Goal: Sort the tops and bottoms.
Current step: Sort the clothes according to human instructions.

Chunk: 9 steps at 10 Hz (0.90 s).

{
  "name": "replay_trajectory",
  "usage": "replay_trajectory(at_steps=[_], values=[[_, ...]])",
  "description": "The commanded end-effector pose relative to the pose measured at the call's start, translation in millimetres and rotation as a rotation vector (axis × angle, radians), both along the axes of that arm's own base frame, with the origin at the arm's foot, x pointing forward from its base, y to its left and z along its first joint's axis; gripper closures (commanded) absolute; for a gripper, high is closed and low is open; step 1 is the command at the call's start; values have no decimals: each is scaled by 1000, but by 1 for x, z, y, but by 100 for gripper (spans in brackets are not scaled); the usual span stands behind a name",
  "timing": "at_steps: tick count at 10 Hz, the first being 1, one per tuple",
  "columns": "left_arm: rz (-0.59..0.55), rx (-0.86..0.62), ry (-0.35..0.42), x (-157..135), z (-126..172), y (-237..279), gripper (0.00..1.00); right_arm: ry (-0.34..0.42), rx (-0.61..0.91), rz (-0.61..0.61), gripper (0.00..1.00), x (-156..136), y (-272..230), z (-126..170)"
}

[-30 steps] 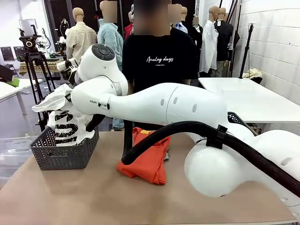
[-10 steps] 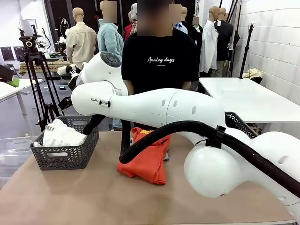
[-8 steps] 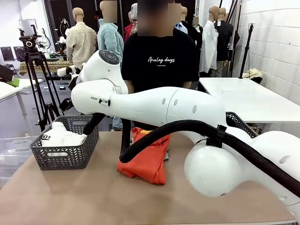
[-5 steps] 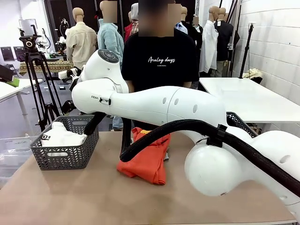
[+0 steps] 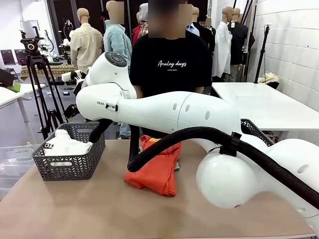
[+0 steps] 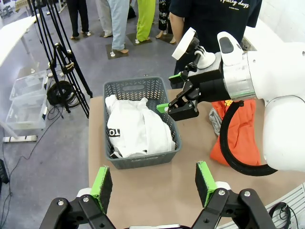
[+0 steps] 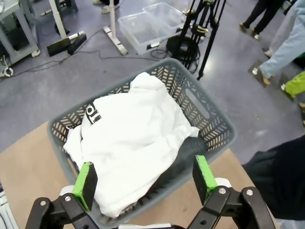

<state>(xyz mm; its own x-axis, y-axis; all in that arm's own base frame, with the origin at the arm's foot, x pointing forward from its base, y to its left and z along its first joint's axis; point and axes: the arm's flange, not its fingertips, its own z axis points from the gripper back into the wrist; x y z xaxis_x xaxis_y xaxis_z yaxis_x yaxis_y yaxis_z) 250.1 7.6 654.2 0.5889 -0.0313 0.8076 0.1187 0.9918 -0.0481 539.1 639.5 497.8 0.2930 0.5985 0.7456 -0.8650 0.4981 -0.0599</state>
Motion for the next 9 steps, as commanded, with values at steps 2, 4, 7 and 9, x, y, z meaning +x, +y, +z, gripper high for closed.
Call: replay_trajectory(at_steps=[2,4,7,9], values=[[1,3,-4,-1,1,1,9,-8,6,1,0,-1,1,-1],[1,3,-4,-1,1,1,9,-8,6,1,0,-1,1,-1],[1,3,-4,-1,1,1,9,-8,6,1,0,-1,1,-1],[1,3,-4,-1,1,1,9,-8,6,1,0,-1,1,-1]])
